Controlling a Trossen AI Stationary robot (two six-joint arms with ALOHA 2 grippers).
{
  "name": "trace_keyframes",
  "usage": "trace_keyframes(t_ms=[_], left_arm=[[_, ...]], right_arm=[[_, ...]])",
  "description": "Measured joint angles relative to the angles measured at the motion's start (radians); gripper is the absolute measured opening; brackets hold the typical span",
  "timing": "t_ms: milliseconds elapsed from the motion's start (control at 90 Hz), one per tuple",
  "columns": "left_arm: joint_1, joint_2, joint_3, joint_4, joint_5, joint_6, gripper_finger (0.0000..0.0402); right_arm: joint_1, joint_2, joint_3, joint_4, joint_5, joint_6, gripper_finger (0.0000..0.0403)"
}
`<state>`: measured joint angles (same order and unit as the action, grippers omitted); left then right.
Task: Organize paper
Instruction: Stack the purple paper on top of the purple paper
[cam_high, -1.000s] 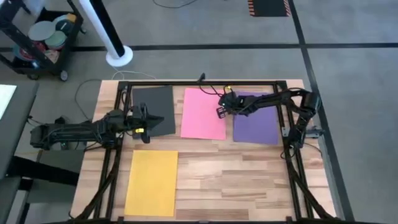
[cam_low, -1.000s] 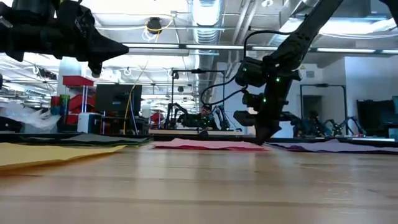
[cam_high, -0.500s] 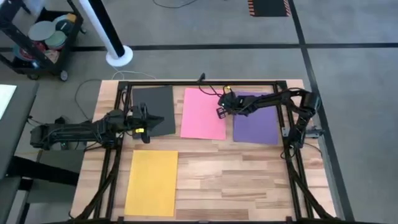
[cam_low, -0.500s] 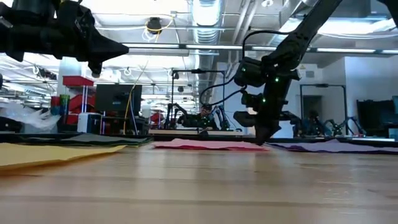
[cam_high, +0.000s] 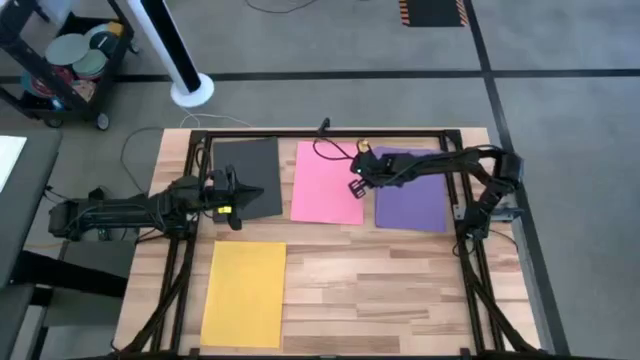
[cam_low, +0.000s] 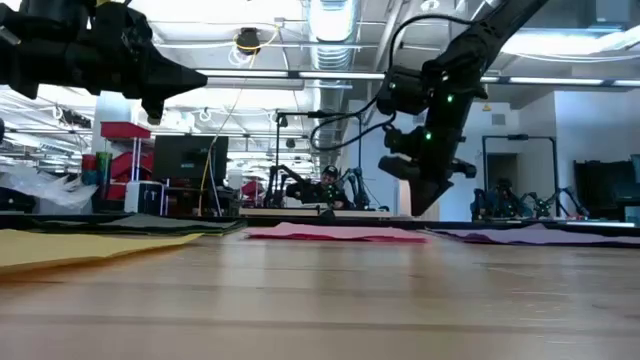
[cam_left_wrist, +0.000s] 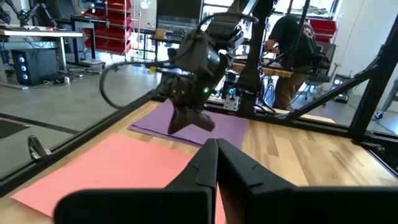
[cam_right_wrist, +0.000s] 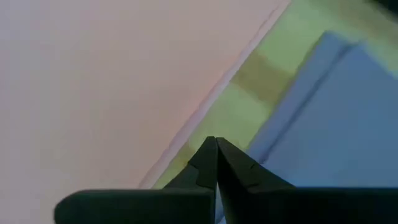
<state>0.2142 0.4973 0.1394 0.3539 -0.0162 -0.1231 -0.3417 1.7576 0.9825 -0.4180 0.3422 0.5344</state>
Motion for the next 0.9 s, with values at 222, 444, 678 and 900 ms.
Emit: trace_keyframes(t_ms=[222, 444, 678, 900], left_arm=[[0.0, 0.0, 0.0, 0.0, 0.0, -0.014, 0.0], [0.0, 0.0, 0.0, -0.005, 0.0, -0.017, 0.0], [0.0, 0.0, 0.0, -0.006, 0.001, -0.023, 0.0], [0.0, 0.0, 0.0, -0.005, 0.001, -0.021, 0.0]], right_arm=[[-0.017, 0.09, 0.008, -0.025, -0.007, 0.019, 0.0], [-0.029, 0.047, 0.0, -0.096, 0.0, 0.015, 0.0], [-0.053, 0.016, -0.002, -0.194, 0.026, -0.009, 0.0], [-0.016, -0.017, -0.001, -0.163, 0.05, -0.02, 0.0]])
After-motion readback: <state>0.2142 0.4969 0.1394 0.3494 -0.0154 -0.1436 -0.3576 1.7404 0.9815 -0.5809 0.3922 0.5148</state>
